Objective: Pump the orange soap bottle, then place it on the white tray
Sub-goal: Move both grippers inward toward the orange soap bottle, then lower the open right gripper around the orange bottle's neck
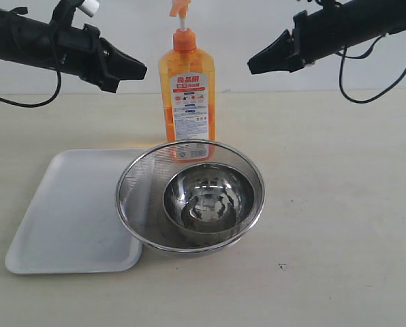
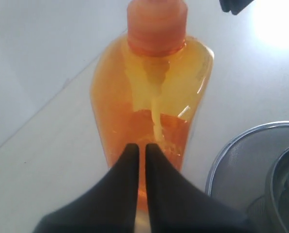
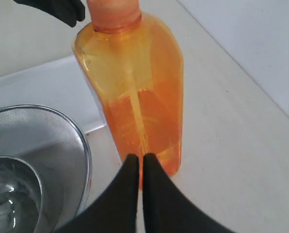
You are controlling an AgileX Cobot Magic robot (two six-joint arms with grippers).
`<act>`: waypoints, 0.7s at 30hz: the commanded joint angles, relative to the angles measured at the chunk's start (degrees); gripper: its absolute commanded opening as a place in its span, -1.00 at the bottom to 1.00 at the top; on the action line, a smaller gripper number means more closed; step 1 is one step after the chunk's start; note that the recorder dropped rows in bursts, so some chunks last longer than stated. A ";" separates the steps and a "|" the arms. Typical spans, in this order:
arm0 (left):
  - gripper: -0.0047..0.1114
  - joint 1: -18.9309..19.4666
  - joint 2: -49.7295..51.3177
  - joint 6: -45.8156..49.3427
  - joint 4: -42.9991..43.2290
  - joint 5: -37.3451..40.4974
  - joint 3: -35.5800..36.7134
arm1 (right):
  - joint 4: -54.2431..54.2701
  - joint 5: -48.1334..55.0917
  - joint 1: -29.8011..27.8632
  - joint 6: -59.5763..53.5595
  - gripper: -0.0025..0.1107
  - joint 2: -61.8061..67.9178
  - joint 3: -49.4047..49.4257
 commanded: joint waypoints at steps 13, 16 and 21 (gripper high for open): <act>-0.84 -0.12 1.40 1.68 -1.39 0.76 -0.27 | -5.36 -10.58 4.63 0.95 -0.26 1.16 -1.87; -0.84 -0.12 1.40 1.68 -1.81 0.76 -0.27 | -5.25 -12.35 4.63 2.68 -0.19 1.16 -1.87; -0.84 -0.12 1.40 2.56 -3.48 0.53 -0.27 | -5.14 -13.15 5.12 2.68 -0.19 1.16 -1.87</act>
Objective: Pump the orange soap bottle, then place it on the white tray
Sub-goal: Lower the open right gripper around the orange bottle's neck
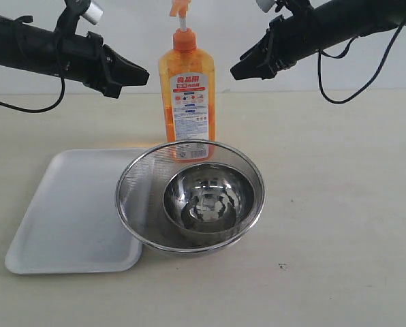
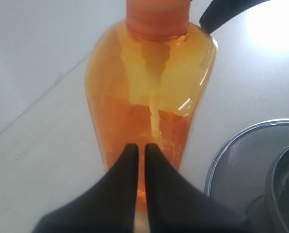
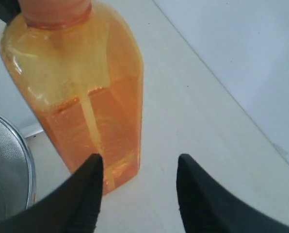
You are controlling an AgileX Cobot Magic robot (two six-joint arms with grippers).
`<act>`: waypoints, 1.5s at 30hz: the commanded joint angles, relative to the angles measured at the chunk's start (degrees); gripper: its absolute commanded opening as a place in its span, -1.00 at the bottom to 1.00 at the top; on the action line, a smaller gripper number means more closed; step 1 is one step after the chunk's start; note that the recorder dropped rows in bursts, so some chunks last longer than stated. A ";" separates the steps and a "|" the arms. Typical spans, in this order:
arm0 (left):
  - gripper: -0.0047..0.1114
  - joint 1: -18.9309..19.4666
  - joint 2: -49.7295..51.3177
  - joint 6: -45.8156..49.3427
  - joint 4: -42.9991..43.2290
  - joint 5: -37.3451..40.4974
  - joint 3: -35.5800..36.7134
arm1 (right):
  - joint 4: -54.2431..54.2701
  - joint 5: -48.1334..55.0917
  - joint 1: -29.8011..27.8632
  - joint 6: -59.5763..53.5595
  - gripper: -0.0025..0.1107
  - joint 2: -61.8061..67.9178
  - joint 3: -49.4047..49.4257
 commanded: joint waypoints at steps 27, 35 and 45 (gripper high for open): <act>-0.84 -0.12 -0.16 1.03 -1.90 0.39 -0.27 | -2.91 11.19 1.82 1.10 0.45 0.23 -0.38; -0.84 -0.12 -0.16 2.30 -1.90 0.39 -0.27 | -0.90 7.48 1.82 -7.01 0.45 0.37 -0.38; -0.84 -0.12 2.54 2.83 -3.26 1.89 -2.14 | 1.77 3.76 3.50 -12.71 0.45 0.37 -0.38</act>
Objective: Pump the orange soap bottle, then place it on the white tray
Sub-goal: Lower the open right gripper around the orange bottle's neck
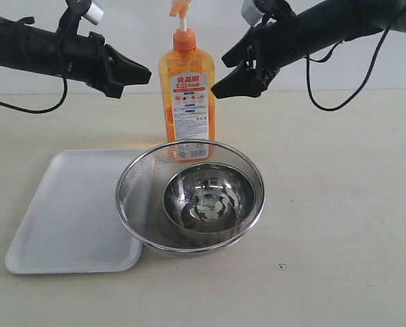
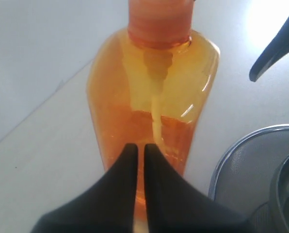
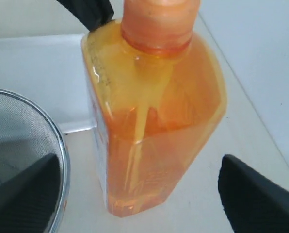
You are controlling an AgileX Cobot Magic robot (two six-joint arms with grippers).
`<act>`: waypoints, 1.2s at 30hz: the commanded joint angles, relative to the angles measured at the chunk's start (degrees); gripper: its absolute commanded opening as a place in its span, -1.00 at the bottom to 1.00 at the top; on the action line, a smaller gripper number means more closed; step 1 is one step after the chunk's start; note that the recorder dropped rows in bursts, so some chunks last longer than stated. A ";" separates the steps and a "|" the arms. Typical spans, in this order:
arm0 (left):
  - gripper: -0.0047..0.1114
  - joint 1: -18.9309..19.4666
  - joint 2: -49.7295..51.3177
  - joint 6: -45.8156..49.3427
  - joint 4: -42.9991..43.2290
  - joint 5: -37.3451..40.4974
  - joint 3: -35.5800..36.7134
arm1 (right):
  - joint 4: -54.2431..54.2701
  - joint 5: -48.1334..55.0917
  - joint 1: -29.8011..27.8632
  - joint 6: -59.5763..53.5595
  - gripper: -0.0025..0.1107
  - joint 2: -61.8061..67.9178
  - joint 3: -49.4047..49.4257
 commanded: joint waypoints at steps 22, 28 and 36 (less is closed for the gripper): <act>-0.84 -0.12 6.48 0.43 -3.38 3.19 -7.72 | 1.63 -10.08 4.06 -8.38 0.45 1.66 -0.38; -0.84 -0.37 6.50 0.43 -3.38 3.19 -7.72 | 2.73 -12.88 5.90 -11.24 0.45 3.85 -0.38; -0.84 -3.46 8.18 1.10 -4.58 2.66 -7.72 | 3.74 -15.04 7.14 -11.69 0.45 4.23 -0.38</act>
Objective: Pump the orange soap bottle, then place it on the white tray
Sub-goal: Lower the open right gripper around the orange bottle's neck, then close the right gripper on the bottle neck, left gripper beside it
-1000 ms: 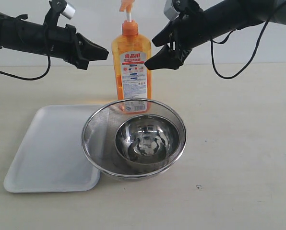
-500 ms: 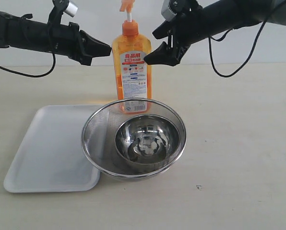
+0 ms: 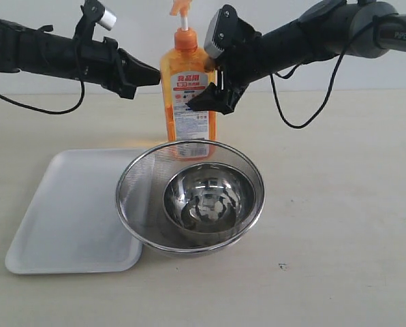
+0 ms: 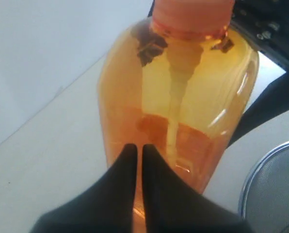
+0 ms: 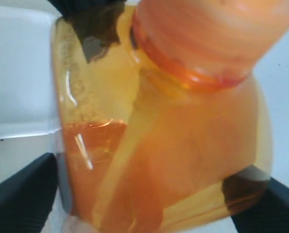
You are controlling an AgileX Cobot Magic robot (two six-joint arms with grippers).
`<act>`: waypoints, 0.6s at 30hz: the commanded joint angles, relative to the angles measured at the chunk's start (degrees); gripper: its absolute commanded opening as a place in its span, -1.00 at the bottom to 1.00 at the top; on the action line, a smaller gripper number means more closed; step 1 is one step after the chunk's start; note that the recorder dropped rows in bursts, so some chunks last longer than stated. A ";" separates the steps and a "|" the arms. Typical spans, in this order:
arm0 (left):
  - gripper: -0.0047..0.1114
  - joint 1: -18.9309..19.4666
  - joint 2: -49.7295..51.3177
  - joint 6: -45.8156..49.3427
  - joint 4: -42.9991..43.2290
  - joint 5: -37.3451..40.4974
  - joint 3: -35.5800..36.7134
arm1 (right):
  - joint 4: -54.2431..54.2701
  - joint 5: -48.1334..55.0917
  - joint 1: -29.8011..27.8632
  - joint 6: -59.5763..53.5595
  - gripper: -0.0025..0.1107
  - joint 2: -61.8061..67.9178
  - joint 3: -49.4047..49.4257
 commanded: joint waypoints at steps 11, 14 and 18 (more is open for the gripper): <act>-0.84 -2.63 1.40 0.15 -4.09 2.42 -3.34 | 2.97 2.81 0.92 3.84 0.45 0.25 -0.38; -0.84 -3.27 1.52 0.15 -3.93 2.42 -3.34 | 3.37 3.49 0.92 3.71 0.45 0.25 -0.38; -0.84 -4.73 1.52 0.15 -3.81 2.68 -3.34 | 3.64 5.33 1.39 3.71 0.45 0.25 -0.38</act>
